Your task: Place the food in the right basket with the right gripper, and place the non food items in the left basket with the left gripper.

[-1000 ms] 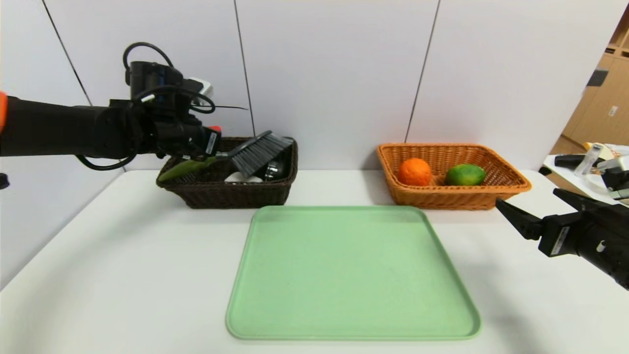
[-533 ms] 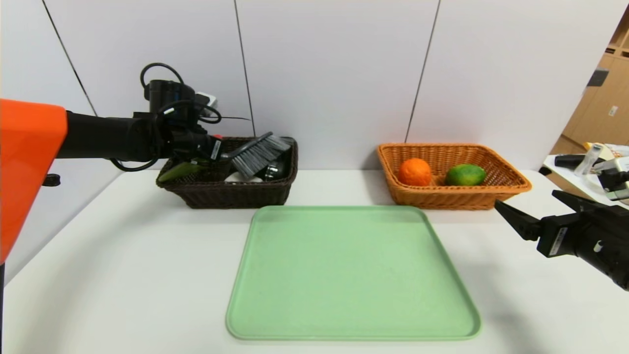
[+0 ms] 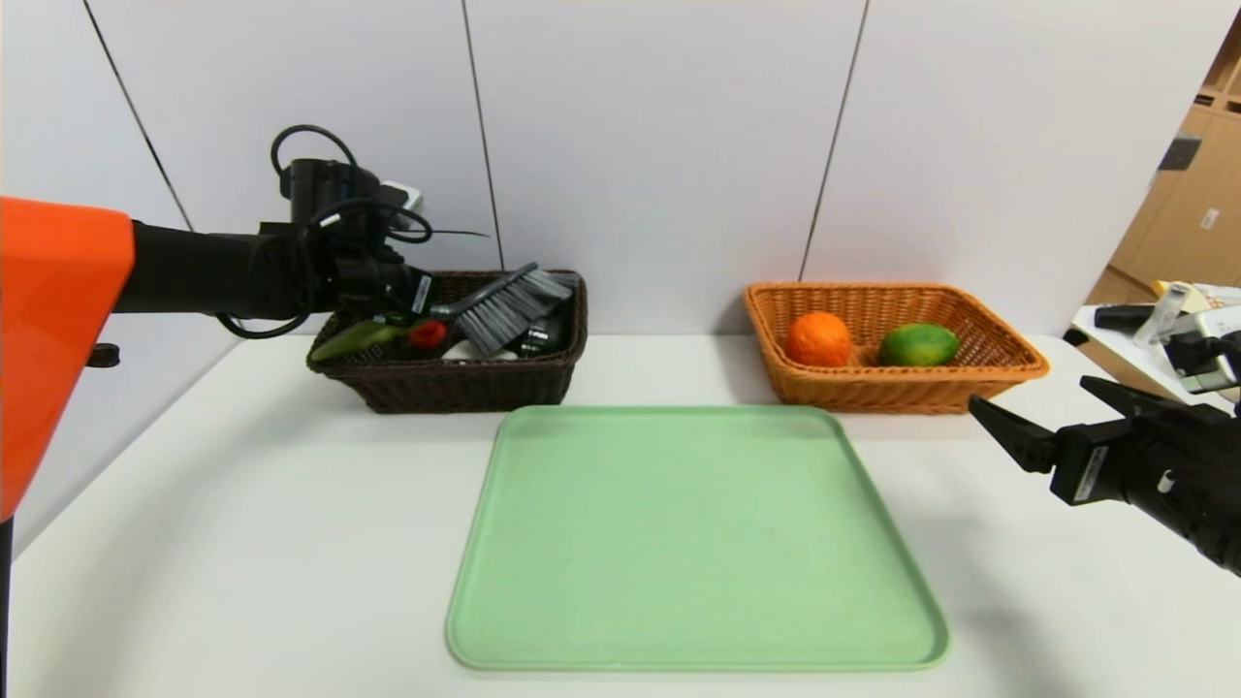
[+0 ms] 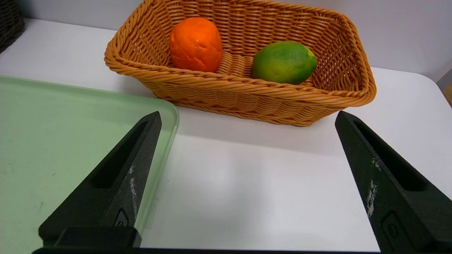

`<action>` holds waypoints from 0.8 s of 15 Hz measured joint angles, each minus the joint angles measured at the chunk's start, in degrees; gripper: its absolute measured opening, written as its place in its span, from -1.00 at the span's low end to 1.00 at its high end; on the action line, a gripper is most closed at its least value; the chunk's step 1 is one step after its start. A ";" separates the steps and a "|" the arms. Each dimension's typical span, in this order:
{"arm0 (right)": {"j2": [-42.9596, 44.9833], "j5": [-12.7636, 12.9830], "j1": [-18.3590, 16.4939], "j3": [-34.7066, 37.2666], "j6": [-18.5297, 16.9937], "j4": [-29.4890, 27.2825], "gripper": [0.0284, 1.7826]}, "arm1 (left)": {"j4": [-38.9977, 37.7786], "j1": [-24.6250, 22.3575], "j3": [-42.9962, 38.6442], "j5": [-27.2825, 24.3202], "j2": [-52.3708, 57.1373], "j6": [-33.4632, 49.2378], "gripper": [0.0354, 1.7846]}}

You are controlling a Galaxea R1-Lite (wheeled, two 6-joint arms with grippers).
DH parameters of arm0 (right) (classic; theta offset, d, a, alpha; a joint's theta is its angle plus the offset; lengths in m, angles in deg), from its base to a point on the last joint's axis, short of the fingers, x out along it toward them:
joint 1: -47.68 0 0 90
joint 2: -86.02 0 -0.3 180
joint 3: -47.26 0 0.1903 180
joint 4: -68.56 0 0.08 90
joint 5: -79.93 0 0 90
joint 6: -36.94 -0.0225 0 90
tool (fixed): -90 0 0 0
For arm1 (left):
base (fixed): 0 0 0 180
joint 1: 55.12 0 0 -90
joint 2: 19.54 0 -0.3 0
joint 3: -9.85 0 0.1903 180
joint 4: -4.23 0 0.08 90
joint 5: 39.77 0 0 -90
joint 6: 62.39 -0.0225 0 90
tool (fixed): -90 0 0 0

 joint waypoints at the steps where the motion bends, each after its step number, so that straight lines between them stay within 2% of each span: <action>1: -0.05 0.00 0.00 -0.02 0.00 -0.02 0.90 | -0.29 0.00 0.05 0.00 -0.05 0.02 0.25; 6: -0.18 0.02 0.00 -0.02 0.00 0.60 0.90 | -0.60 -0.02 4.27 -0.20 -0.24 0.77 0.55; 9: -0.18 0.00 0.00 -0.02 0.00 0.85 0.90 | -0.63 0.04 8.20 -0.27 1.29 3.91 0.67; 12: -0.09 0.00 0.00 -0.41 0.07 1.05 0.90 | -0.61 0.20 7.96 -0.22 6.18 8.27 0.74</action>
